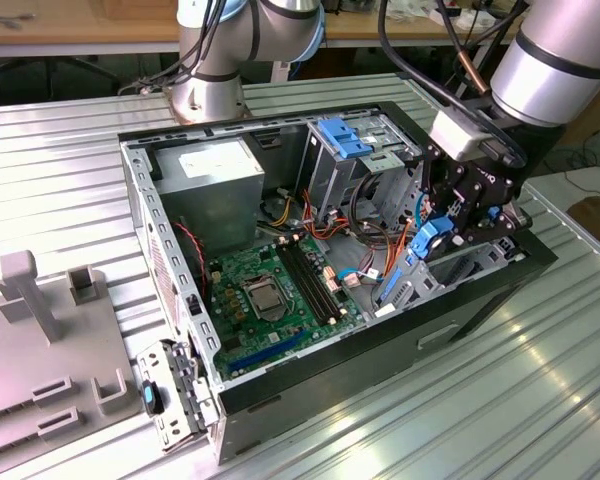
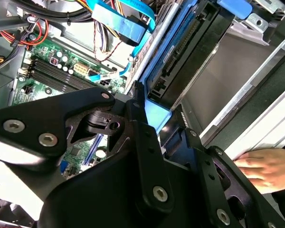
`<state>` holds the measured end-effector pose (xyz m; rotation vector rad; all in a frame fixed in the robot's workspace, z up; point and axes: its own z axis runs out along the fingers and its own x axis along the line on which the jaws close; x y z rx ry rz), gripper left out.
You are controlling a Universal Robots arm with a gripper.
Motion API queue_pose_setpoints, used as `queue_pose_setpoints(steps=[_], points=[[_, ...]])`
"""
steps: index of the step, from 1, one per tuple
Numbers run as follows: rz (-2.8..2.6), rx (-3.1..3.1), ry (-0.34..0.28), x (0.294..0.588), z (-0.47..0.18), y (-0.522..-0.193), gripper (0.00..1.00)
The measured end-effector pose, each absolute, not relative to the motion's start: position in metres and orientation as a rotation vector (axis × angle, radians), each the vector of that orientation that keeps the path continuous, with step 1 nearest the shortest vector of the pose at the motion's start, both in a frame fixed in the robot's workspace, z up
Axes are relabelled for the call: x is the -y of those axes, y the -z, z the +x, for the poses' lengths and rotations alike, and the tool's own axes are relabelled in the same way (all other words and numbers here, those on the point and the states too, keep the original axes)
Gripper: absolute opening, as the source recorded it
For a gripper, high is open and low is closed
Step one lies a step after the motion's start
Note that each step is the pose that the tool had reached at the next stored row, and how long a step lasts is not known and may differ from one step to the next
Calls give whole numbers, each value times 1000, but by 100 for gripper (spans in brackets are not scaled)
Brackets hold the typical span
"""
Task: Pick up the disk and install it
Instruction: 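Insert the disk into the insertion slot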
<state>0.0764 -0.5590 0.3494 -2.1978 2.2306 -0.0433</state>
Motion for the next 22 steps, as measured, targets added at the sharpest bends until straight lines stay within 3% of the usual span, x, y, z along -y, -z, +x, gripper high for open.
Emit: queue_pose_setpoints(steps=[3, 4, 22], points=[[-2198, -2230, 43, 559, 76, -349, 38], [-2198, -2231, 43, 559, 76, -349, 44], [-2198, -2231, 44, 559, 79, -356, 43]])
